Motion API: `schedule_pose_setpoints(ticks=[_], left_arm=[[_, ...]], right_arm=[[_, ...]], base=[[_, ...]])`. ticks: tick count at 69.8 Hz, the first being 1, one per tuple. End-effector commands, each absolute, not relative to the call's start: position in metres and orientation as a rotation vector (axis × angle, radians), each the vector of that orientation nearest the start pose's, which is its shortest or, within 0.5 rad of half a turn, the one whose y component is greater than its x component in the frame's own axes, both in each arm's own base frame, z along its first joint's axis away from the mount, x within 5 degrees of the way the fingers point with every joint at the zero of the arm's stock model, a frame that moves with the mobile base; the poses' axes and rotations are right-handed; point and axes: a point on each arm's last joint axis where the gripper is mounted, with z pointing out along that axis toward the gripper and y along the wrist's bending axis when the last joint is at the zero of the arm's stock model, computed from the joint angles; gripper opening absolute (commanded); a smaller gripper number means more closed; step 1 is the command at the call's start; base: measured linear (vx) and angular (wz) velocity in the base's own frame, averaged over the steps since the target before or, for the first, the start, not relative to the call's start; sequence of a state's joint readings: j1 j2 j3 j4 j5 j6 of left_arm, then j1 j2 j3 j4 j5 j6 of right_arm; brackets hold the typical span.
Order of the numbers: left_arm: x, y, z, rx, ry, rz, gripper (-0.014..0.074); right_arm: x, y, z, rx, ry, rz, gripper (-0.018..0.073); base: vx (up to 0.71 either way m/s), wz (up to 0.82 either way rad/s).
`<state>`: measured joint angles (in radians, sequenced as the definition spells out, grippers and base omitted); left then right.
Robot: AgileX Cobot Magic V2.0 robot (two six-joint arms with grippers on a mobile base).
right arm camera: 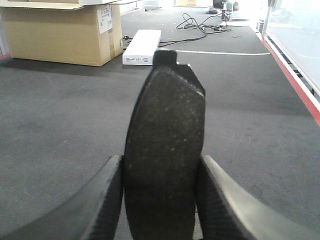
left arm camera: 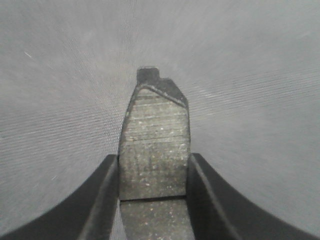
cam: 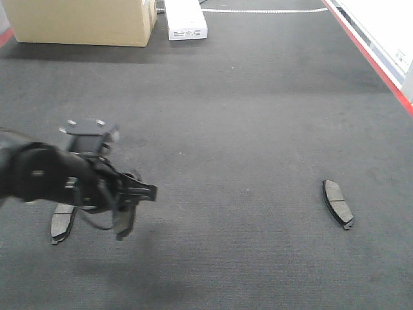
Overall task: Move and align brake pads A on conveyor
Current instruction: 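Lower the left gripper's pad onto the belt beside the nearest pad, then open the left gripper and lift it away from the pad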
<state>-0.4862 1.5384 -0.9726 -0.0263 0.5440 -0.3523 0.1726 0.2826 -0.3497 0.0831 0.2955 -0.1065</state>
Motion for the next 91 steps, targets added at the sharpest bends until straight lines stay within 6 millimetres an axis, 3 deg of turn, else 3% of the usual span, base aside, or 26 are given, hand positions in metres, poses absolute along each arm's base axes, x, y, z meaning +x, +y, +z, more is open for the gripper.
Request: schedule_pose_setpoints(ticks=[1,13,26,37,47,56,67,77,91], left_arm=[[0.291,-0.158,0.243,0.131,2.529,-0.386,0.0036],[0.306,-0.167,0.224,0.111,2.591,-0.379,0.0108],[0.315,-0.172,0.211,0.099,2.624,-0.376,0.0268],[0.317,-0.173,0.209,0.106,2.619,-0.371,0.0386],[0.315,-0.172,0.215,0.110,2.603,-0.375,0.0423],[0.308,-0.168,0.239,0.139,2.545,-0.387,0.0423],[0.288,-0.155,0.287,0.214,2.401,-0.381,0.0423],[0.256,-0.134,0.325,0.299,2.251,-0.346,0.0423],[0.198,-0.103,0.345,0.365,2.112,-0.332,0.0423]], right_arm=[[0.073,0.014,0.305,-0.178,1.580,0.122,-0.0002],[0.073,0.014,0.305,-0.178,1.580,0.122,-0.0002],[0.073,0.014,0.305,-0.178,1.580,0.122,-0.0002],[0.073,0.014,0.305,-0.178,1.580,0.122,-0.0002],[0.073,0.014,0.305,-0.178,1.580,0.122,-0.0002],[0.073,0.014,0.305,-0.178,1.580,0.122,-0.0002],[0.073,0.014,0.305,-0.178,1.580,0.122,-0.0002],[0.073,0.014,0.305,-0.178,1.580,0.122,-0.0002],[0.073,0.014,0.305,-0.178,1.580,0.122,-0.0002]], base=[[0.00,0.00],[0.00,0.00],[0.00,0.00],[0.00,0.00],[0.00,0.00],[0.00,0.00],[0.00,0.00],[0.00,0.00],[0.00,0.00]])
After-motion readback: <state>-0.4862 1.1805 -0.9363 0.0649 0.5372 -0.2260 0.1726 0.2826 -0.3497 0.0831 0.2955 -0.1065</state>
